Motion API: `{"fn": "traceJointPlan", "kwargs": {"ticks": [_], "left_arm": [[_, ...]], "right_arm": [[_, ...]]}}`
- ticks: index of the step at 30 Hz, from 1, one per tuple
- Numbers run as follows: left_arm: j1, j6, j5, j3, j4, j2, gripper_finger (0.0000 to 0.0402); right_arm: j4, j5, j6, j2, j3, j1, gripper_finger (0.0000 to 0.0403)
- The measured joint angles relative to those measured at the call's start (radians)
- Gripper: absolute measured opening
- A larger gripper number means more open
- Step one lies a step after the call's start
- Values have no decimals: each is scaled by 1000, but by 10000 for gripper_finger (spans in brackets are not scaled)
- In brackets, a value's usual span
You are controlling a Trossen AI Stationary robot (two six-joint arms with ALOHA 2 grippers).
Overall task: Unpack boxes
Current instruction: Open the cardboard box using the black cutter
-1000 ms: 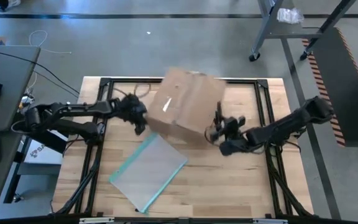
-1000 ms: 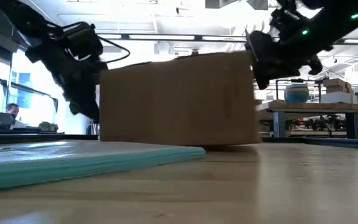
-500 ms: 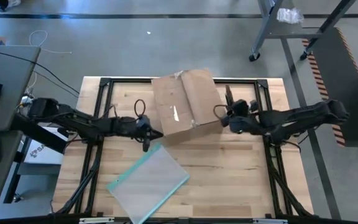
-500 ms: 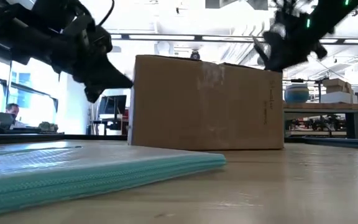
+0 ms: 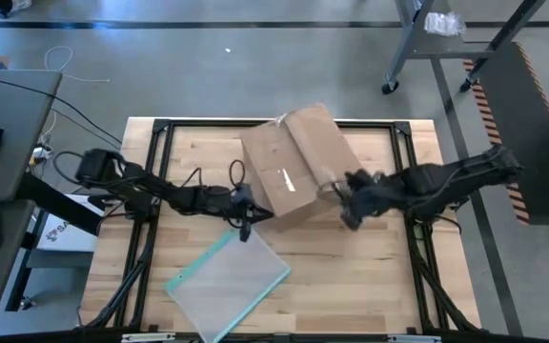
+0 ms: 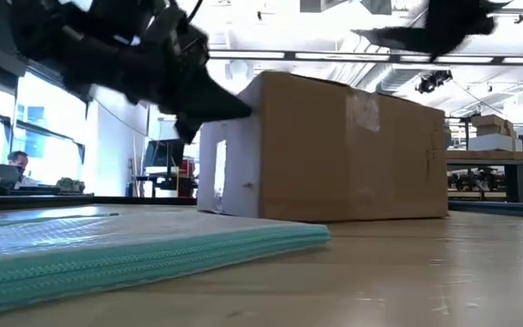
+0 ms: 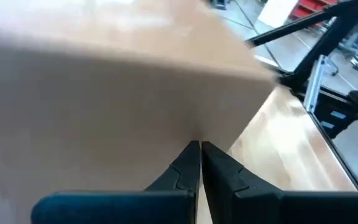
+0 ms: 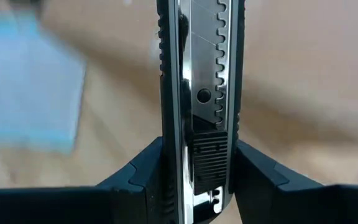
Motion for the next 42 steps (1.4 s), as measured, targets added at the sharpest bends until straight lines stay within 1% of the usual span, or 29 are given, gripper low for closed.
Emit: {"fn": "traceJointPlan", "kwargs": {"ticks": [3,8,10,13,15,22,27,35,42], "left_arm": [[-20,37,-10,47,-44,-11,0],[-46,62,-45,82,-171,-60,0],[-55,61,-73,83,-214,-71,0],[-63,53,-110,83,-251,-74,0],[-63,45,-124,83,-269,-74,0],[-59,52,-166,83,-296,-71,0],[-36,52,-169,83,-294,-56,0],[-1,52,-149,83,-266,-16,0],[-1,52,-149,83,-246,-2,0]], "right_arm": [[-124,-124,101,97,50,39,126],[-355,-226,219,217,126,69,126],[-394,-248,241,250,141,66,126],[-367,-272,244,262,142,49,126],[-392,-281,250,280,144,38,126],[-389,-285,230,296,146,0,126],[-387,-285,210,295,146,-23,126],[-308,-286,152,300,146,-46,126],[-310,-323,105,361,146,-47,126]]}}
